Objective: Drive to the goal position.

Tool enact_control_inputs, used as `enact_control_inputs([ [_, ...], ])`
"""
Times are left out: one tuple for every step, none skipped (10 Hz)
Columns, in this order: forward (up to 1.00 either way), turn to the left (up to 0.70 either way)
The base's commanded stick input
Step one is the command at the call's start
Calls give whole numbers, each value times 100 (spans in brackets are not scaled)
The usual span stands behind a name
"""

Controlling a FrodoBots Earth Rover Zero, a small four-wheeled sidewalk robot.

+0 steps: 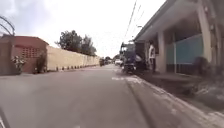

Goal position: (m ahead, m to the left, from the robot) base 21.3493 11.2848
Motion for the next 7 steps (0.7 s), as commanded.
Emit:
enact_control_inputs([
  [70, 1],
  [70, 1],
  [70, 1],
  [70, 1],
  [70, 1],
  [70, 1],
  [70, 1],
])
